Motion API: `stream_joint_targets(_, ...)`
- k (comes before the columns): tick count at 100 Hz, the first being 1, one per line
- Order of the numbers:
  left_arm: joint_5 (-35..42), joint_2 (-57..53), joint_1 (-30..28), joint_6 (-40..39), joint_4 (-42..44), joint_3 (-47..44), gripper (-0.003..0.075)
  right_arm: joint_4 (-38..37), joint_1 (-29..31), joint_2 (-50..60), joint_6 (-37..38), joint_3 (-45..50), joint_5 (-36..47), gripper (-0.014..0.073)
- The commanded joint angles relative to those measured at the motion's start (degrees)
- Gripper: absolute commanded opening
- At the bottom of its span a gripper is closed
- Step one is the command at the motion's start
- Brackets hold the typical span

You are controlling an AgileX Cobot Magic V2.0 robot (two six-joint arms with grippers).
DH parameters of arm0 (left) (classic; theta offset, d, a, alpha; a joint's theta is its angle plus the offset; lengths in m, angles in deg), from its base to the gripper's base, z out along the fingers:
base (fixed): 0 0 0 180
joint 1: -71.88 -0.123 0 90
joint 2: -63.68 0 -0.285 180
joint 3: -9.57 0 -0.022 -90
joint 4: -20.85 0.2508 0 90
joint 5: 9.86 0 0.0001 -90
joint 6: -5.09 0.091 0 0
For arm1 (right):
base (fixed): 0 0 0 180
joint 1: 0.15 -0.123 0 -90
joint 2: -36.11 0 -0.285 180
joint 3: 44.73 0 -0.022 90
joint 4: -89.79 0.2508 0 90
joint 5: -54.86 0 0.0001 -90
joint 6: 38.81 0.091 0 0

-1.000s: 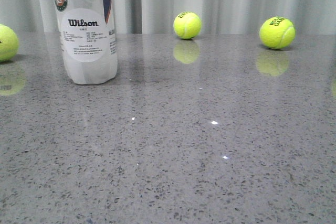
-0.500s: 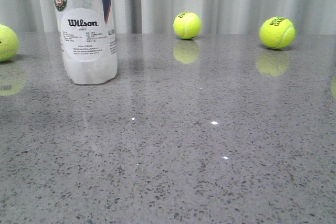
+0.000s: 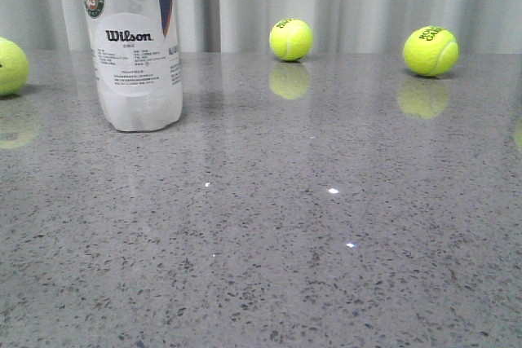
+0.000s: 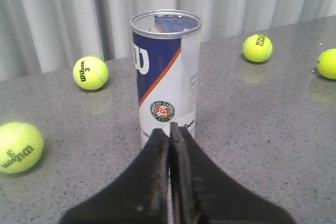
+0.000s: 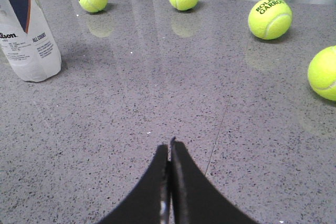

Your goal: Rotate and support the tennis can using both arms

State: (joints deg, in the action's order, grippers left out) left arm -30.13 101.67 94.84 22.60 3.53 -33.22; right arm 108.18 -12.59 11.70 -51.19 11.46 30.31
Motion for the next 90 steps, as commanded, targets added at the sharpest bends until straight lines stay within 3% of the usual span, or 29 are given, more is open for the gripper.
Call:
stream_joint_targets(1, 6.41, -2.29, 0.24, 0.16, 0.04, -0.79, -0.0021, 0.67, 0.34, -0.29, -0.27, -1.23, 4.23, -0.0057)
stream_joint_targets(25, 10.66, -7.19, 0.18, 0.16, 5.57, -6.55, -0.0021, 0.67, 0.34, -0.29, -0.27, -1.23, 4.23, -0.0057)
stream_joint_targets(59, 13.44, -10.57, -0.28, -0.09, 6.46, -12.84, -0.0021, 0.67, 0.34, -0.29, -0.27, -1.23, 4.23, -0.0057)
stream_joint_targets(79, 16.29, -14.04, -6.87, -13.0, 17.32, -17.97, -0.0021, 0.67, 0.34, -0.29, -0.27, -1.23, 4.23, -0.0057)
stream_joint_targets(90, 16.83, -17.45, -10.82, -14.39, 18.66, -22.08, -0.0021, 0.67, 0.34, -0.29, -0.27, -1.23, 4.23, -0.0057)
